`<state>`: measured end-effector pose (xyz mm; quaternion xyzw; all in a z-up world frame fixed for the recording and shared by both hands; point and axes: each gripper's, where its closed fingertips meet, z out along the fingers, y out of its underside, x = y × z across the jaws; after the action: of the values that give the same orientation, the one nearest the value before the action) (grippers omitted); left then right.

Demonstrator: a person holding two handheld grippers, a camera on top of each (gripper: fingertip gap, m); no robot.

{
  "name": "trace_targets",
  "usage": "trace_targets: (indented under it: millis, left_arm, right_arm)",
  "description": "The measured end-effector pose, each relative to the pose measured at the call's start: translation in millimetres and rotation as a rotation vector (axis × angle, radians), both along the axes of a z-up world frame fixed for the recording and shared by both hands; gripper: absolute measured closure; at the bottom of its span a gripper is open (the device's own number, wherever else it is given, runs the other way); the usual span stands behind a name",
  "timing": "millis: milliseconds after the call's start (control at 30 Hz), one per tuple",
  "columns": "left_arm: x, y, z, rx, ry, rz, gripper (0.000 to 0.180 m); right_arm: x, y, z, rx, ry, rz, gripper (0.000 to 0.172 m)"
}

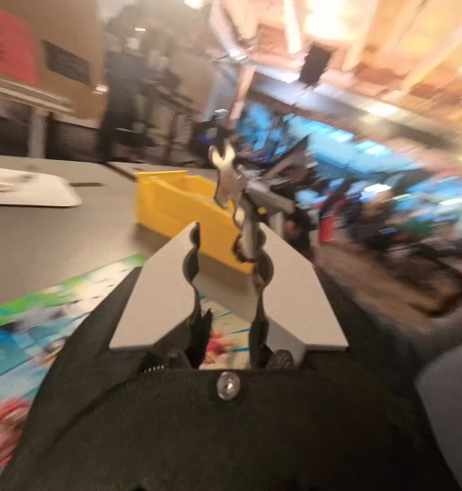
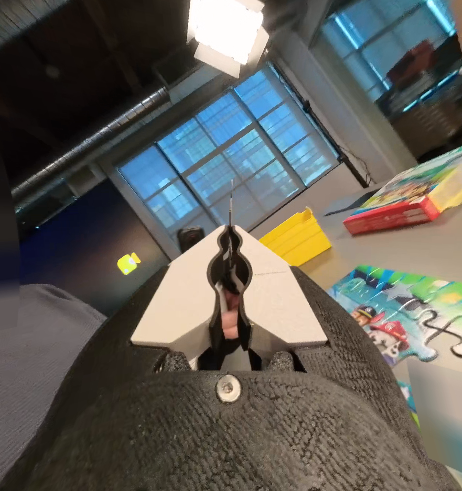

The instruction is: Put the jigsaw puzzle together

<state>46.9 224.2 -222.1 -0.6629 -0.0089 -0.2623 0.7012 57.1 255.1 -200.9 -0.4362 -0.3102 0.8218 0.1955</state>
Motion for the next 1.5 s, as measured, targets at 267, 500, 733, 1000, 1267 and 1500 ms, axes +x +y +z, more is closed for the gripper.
trace_targets:
  millis: [267, 500, 733, 1000, 1267, 1500]
  left_arm:
    - [-0.6, 7.4, 8.6, -0.022, -0.296, -0.289, 0.163]
    - [6.9, 9.1, 19.3, 0.03, -0.364, -0.352, 0.18]
    - [-0.1, 15.2, 20.5, -0.072, -0.259, -0.34, 0.18]
    - [-28.3, 7.1, -0.1, -0.394, 0.03, -0.478, 0.18]
    - [-25.5, -9.3, -29.4, -0.67, 0.062, -0.698, 0.18]
    - [-26.4, -14.8, -44.6, -0.768, 0.065, -0.749, 0.18]
  right_arm:
    - [12.9, 2.5, -0.6, 0.0, -0.027, -0.007, 0.172]
    - [14.3, -4.3, -8.6, 0.019, -0.022, -0.002, 0.172]
    - [5.1, -16.0, -28.7, 0.052, -0.085, 0.03, 0.171]
    - [3.6, 11.9, -41.0, 0.793, -0.265, -0.194, 0.121]
    - [-16.0, -17.7, -44.4, 1.69, -0.175, -0.192, 0.117]
    - [-26.9, -23.0, -79.9, 2.108, -0.165, -0.048, 0.129]
